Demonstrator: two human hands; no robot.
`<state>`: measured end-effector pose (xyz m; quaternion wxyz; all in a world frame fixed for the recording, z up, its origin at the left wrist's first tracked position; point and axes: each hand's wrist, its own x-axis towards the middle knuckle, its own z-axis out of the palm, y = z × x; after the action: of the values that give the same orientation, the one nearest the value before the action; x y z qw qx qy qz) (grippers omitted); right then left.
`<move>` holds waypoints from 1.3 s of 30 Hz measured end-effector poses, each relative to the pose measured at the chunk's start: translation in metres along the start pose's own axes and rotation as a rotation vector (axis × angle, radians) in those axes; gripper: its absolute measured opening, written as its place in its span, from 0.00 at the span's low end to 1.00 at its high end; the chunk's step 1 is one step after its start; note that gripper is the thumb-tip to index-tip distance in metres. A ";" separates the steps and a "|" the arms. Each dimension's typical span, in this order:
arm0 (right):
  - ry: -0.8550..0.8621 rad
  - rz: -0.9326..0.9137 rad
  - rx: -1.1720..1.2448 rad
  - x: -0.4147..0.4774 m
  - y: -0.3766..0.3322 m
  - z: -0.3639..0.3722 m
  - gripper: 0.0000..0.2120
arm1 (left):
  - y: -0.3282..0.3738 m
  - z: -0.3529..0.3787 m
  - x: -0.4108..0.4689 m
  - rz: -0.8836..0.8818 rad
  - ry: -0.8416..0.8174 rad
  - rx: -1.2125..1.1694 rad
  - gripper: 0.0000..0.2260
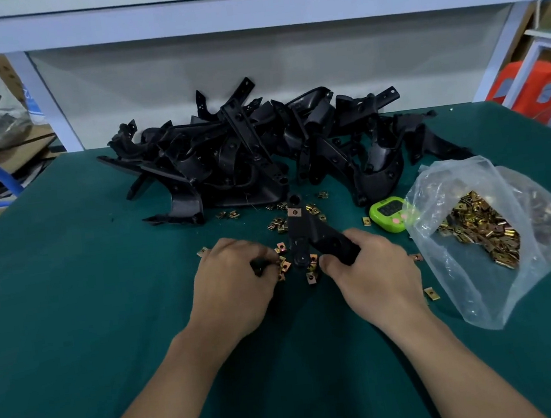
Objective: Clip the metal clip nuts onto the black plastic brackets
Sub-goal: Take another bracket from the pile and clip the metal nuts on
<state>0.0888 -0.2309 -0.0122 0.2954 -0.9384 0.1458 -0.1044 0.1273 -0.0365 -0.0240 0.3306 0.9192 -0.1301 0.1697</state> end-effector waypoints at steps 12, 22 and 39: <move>0.019 -0.005 0.008 0.000 0.001 0.001 0.09 | -0.008 -0.009 0.004 0.062 -0.182 0.061 0.10; 0.013 -0.007 0.031 0.001 0.002 0.000 0.09 | 0.004 -0.004 -0.003 0.019 -0.030 0.029 0.07; 0.009 -0.019 0.057 0.003 0.004 0.001 0.08 | 0.025 -0.012 -0.008 -0.346 0.108 -0.377 0.07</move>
<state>0.0910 -0.2349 -0.0149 0.3205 -0.9304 0.1352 -0.1157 0.1088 -0.0467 -0.0041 0.5264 0.8397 0.0173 0.1322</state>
